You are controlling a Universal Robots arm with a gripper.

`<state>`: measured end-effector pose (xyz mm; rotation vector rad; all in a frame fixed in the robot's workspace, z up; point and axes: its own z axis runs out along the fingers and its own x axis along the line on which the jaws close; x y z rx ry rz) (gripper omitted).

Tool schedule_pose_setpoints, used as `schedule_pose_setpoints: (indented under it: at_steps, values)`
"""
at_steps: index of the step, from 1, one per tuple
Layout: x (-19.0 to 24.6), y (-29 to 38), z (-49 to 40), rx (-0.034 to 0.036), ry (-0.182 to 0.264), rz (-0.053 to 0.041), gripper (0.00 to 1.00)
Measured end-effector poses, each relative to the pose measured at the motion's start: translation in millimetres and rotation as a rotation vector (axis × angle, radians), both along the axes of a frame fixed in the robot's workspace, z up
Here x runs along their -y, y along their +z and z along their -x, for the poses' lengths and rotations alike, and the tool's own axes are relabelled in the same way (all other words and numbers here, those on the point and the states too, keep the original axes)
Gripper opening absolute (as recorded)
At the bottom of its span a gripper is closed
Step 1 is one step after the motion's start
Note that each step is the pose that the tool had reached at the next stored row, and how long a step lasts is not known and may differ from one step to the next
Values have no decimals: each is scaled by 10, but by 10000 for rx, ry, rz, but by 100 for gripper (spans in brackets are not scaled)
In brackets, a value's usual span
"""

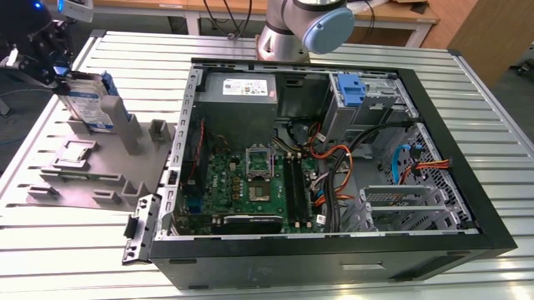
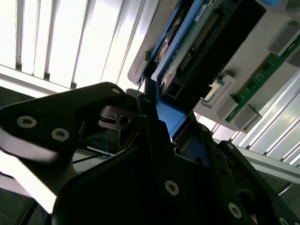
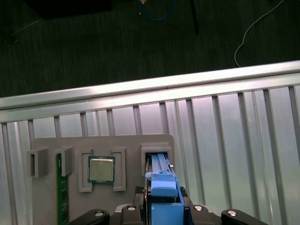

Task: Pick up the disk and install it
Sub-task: 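Pick up the disk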

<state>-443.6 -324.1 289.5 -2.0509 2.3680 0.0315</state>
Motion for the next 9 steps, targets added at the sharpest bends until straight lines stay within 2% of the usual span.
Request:
schedule_pose_setpoints:
  at_steps: [9]
  values:
    - [0,-1,0,1,0,0,37]
